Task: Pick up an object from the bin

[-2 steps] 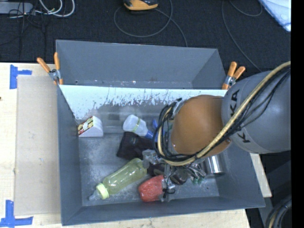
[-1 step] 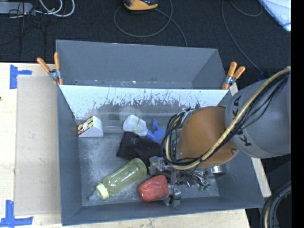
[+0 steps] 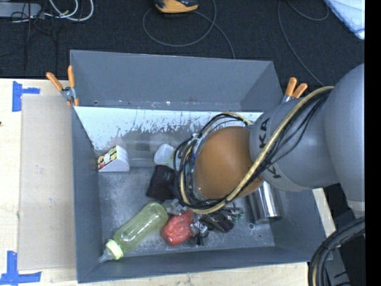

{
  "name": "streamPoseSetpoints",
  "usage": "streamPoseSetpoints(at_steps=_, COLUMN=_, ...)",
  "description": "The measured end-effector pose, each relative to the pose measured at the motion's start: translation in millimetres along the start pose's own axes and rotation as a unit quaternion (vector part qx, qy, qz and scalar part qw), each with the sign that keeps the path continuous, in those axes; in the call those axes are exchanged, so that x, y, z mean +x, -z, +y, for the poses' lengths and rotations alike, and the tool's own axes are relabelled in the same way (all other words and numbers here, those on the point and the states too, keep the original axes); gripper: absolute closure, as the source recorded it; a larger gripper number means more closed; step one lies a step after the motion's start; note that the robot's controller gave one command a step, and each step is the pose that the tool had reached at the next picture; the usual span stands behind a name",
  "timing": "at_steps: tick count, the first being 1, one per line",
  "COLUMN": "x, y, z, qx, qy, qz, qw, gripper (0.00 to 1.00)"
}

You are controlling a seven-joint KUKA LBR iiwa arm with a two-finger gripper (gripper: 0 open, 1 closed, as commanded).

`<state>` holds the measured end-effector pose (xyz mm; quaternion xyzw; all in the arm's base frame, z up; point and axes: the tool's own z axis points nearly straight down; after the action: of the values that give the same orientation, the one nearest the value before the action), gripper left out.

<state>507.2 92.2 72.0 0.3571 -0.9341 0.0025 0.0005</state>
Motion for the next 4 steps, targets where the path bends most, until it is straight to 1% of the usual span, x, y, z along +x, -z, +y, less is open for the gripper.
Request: streamPoseSetpoints(at_steps=4, x=0.1, y=-0.3, z=0.1, qx=-0.001, qy=-0.003, qz=-0.0002, qw=1.0, gripper=1.0)
